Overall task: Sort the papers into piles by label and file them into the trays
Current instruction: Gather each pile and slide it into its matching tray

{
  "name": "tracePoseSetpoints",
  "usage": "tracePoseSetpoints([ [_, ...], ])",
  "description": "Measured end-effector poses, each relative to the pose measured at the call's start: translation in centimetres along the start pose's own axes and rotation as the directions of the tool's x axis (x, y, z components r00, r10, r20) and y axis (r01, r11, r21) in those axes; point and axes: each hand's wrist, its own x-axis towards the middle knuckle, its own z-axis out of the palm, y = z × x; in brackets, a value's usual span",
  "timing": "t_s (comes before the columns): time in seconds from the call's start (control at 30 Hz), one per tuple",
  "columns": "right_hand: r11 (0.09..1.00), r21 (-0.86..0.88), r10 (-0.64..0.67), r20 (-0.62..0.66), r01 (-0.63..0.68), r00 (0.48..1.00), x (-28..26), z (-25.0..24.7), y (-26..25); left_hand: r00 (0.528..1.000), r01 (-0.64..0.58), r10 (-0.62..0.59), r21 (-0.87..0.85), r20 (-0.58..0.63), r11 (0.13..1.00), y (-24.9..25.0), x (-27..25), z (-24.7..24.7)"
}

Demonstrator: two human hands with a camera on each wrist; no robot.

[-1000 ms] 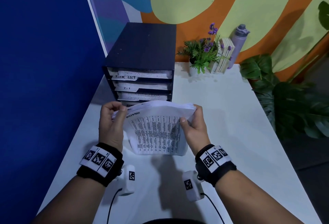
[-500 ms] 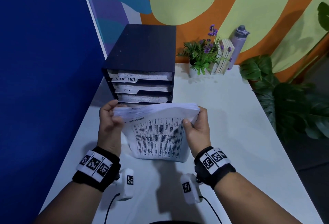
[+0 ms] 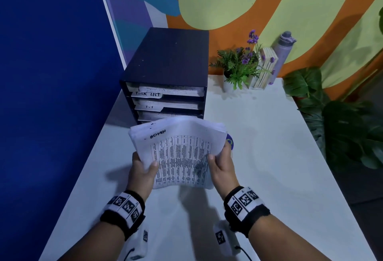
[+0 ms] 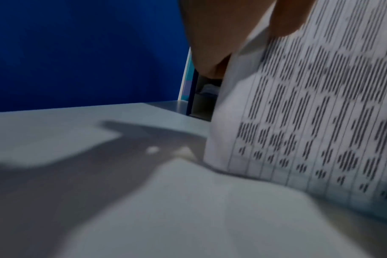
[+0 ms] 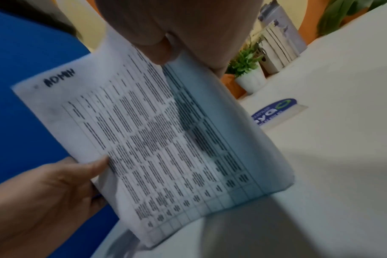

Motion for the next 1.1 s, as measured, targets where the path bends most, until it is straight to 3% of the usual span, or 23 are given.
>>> tracePoseSetpoints([
  [0.13, 0.995, -0.042, 0.093, -0.042, -0.095, 0.995, 1.3, 0.1, 0.3, 0.999, 0.044, -0.042, 0.093, -0.029, 0.995, -0.8, 0.5, -0.3],
  [0.23, 0.962, -0.02, 0.269, -0.085, -0.272, 0.959, 2.9, 1.2, 1.2, 0.989, 0.145, -0.137, 0.172, -0.057, 0.974, -1.3, 1.3, -0.9],
  [0.37, 0.86, -0.029, 0.505, -0.109, -0.51, 0.856, 3.3, 3.6, 4.0, 0.958, 0.261, -0.287, 0.356, 0.022, 0.897, -4.4, 2.7, -2.6],
  [0.47, 0.764, 0.026, 0.645, -0.067, -0.645, 0.761, 3.9, 5.0, 5.2, 0.92, 0.319, -0.377, 0.356, 0.107, 0.878, -6.1, 3.5, -4.5],
  [0.53, 0.739, -0.016, 0.673, -0.043, -0.674, 0.738, 5.0, 5.8, 5.9, 0.891, 0.37, -0.43, 0.319, 0.142, 0.873, -6.4, 3.5, -5.5],
  [0.7, 0.742, -0.127, 0.661, -0.016, -0.658, 0.75, 8.6, 7.1, 6.6, 0.85, 0.427, -0.459, 0.174, 0.259, 0.888, -5.2, 4.1, -6.7],
  [0.8, 0.737, -0.109, 0.666, -0.053, -0.668, 0.744, 10.7, 7.2, 6.6, 0.789, 0.476, -0.494, 0.145, 0.366, 0.867, -5.1, 5.6, -7.1],
  [0.9, 0.728, -0.098, 0.669, -0.113, -0.679, 0.734, 12.2, 6.9, 6.9, 0.776, 0.357, -0.483, 0.348, 0.407, 0.867, -5.5, 8.0, -6.9],
  [1.0, 0.743, -0.08, 0.642, -0.192, -0.664, 0.742, 12.7, 6.3, 7.3, 0.841, 0.141, -0.398, 0.562, 0.367, 0.815, -5.7, 11.4, -5.7],
  [1.1, 0.74, -0.162, 0.629, -0.174, -0.652, 0.757, 12.7, 6.5, 8.2, 0.892, 0.115, -0.348, 0.6, 0.288, 0.792, -5.4, 14.5, -4.6],
])
